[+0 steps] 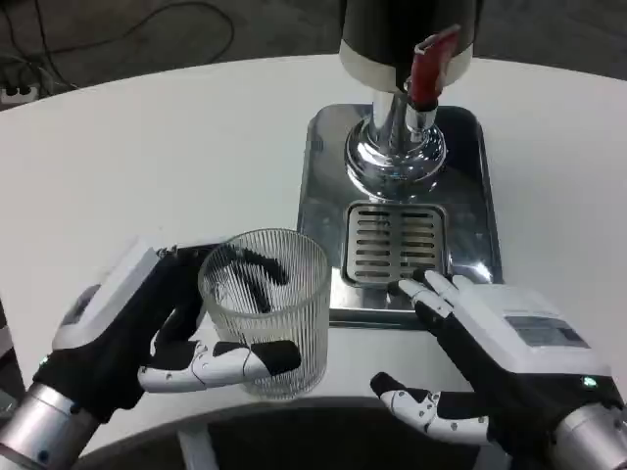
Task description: Grasp the cup under the faucet to collect the drink, then remove the cup.
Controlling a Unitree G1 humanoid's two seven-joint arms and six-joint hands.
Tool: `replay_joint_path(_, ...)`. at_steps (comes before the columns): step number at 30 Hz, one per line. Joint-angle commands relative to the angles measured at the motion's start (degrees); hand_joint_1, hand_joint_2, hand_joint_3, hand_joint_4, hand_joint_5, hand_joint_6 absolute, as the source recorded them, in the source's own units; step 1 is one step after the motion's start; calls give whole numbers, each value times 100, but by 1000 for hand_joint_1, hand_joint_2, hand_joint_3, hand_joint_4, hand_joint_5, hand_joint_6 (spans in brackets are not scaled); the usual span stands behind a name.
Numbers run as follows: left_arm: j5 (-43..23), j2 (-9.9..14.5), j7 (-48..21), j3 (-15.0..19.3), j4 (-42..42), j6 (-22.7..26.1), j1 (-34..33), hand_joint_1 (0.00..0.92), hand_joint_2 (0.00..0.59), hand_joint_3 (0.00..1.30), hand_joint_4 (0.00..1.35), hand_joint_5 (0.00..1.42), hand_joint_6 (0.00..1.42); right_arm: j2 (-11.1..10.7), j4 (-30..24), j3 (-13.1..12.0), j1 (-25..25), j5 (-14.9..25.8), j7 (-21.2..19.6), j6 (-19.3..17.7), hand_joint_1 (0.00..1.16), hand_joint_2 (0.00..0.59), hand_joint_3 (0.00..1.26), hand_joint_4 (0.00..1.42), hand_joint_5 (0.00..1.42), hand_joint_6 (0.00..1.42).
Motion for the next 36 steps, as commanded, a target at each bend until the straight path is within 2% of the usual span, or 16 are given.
replay_joint_path(1,227,52,297,-17,392,-147,-393,558,249,1064,1273,1424,1424,99,-221,-35,182,-97,-108,-5,400,382,96,0,0,0)
replay_joint_path(8,666,143,610,-123,1106,-225,-1138,558,249,1064,1273,1424,1424,162,-479,-180,386,-120,-174,-53,399,382,80,0,0,0)
replay_joint_path(15,1057,102,1011,-395,1786,-217,-1766,558,249,1059,1273,1424,1424,278,-457,-246,554,-52,-579,-118,399,382,75,0,0,0)
replay_joint_path(24,1500,-45,1603,-923,2903,-202,-2620,558,249,1055,1261,1424,1424,345,-438,-401,669,263,-1220,-234,398,382,83,0,0,0)
replay_joint_path(29,1719,-121,2009,-1215,3618,-191,-3112,558,249,1055,1260,1424,1424,327,-534,-454,798,358,-1297,-251,398,382,91,0,0,0)
replay_joint_path(36,2042,-311,2647,-1624,4810,-120,-3982,558,249,1055,1260,1424,1424,273,-787,-672,1075,521,-1246,-246,398,382,98,0,0,0)
